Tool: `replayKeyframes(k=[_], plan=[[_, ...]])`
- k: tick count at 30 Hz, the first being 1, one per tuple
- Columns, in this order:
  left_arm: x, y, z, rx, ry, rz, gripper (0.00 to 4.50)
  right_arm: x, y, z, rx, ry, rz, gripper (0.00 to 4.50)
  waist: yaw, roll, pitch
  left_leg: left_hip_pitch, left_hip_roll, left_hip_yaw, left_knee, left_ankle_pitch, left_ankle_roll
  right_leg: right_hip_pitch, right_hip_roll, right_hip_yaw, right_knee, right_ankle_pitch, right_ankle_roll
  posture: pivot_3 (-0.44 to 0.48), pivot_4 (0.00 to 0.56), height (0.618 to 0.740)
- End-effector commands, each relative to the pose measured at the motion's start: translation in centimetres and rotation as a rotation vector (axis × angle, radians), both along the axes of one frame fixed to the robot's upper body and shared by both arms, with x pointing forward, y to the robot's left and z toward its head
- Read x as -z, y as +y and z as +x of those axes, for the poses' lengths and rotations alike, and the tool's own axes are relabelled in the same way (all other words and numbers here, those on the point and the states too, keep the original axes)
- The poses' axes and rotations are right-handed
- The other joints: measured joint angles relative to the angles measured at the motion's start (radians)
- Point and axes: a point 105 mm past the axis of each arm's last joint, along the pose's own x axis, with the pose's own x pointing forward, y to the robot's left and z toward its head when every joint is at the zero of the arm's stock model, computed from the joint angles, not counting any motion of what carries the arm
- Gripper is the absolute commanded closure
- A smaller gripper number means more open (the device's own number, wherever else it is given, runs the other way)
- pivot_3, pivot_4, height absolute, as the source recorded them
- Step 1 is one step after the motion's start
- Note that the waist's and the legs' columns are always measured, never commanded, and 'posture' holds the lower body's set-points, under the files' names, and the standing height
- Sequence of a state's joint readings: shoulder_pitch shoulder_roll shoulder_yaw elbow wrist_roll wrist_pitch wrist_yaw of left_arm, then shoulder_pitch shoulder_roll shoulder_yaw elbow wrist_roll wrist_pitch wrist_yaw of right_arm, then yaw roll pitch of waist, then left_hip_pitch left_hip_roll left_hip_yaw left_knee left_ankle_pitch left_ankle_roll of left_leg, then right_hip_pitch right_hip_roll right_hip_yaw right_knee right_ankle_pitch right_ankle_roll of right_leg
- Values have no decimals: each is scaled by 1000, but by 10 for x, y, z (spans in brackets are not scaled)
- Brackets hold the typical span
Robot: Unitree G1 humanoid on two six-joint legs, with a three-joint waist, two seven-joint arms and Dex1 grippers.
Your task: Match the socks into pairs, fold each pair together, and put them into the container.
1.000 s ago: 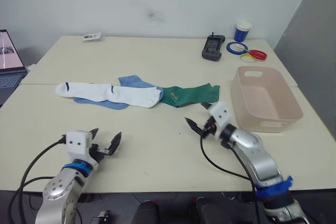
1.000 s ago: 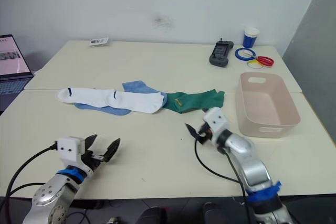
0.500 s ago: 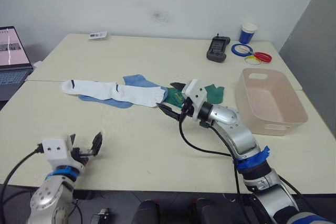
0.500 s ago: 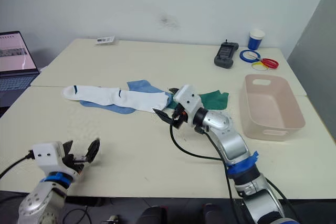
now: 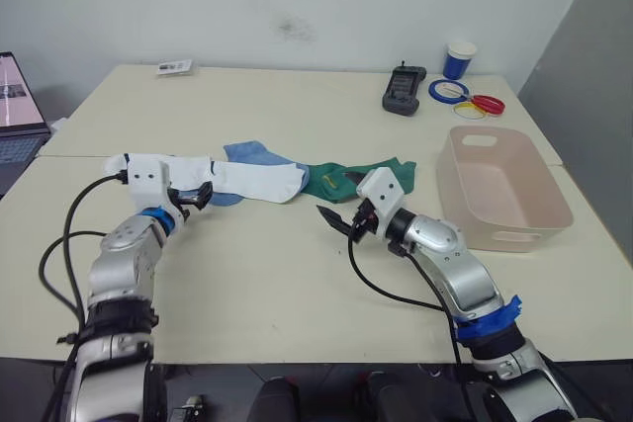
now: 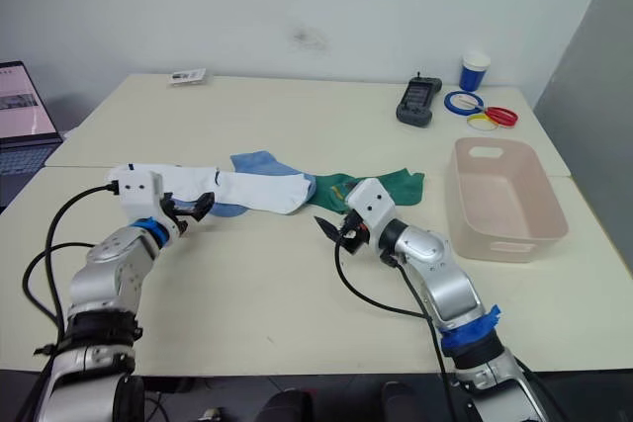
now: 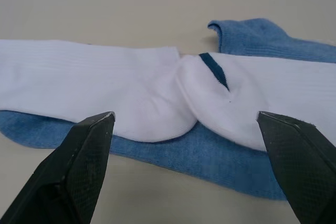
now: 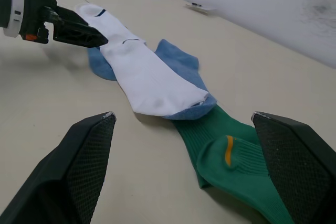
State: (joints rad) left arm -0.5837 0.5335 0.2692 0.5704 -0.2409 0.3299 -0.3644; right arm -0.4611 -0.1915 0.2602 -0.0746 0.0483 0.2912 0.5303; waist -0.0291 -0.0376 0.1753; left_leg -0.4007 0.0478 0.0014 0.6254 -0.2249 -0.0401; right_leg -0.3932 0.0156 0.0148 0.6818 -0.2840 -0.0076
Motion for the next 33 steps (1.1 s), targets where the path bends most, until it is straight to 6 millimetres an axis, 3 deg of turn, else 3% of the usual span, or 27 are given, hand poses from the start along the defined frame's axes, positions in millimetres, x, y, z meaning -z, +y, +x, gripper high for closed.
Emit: replayKeyframes(k=[1,4,15,17,27,32,33], plan=[[-6,-1,10,28,-23,45,0,-14,0,-4,5,-55,15,36,-1,0,0,0,0,0,0,0,0,0,0,0,0,0,0,0,150,740],[-10,-7,17,58,-39,46,581,-13,-1,-4,14,-52,13,0,0,0,0,0,0,0,0,0,0,0,-1,0,0,0,0,0,150,740],[-12,-15,20,104,-61,63,4041,-11,-4,-2,34,-48,10,0,0,0,0,0,0,0,0,0,0,0,-1,0,0,0,0,0,150,740],[-13,-15,19,104,-67,62,4455,-11,-3,-2,32,-47,12,0,0,0,0,0,0,1,0,0,0,0,-1,0,0,0,0,0,150,740],[-21,-27,4,145,-104,63,4455,-10,0,-1,24,-45,16,0,0,0,0,0,1,0,0,0,0,0,-1,1,0,0,0,0,150,740],[-11,-27,-15,89,-85,50,4455,-7,0,-1,23,-34,20,0,-1,0,0,0,2,0,0,0,0,0,-2,1,1,0,0,0,150,740],[-10,-27,-17,82,-86,35,4289,-7,0,-1,22,-33,20,0,0,0,0,0,2,0,0,0,0,0,-2,1,1,0,0,0,150,740]])
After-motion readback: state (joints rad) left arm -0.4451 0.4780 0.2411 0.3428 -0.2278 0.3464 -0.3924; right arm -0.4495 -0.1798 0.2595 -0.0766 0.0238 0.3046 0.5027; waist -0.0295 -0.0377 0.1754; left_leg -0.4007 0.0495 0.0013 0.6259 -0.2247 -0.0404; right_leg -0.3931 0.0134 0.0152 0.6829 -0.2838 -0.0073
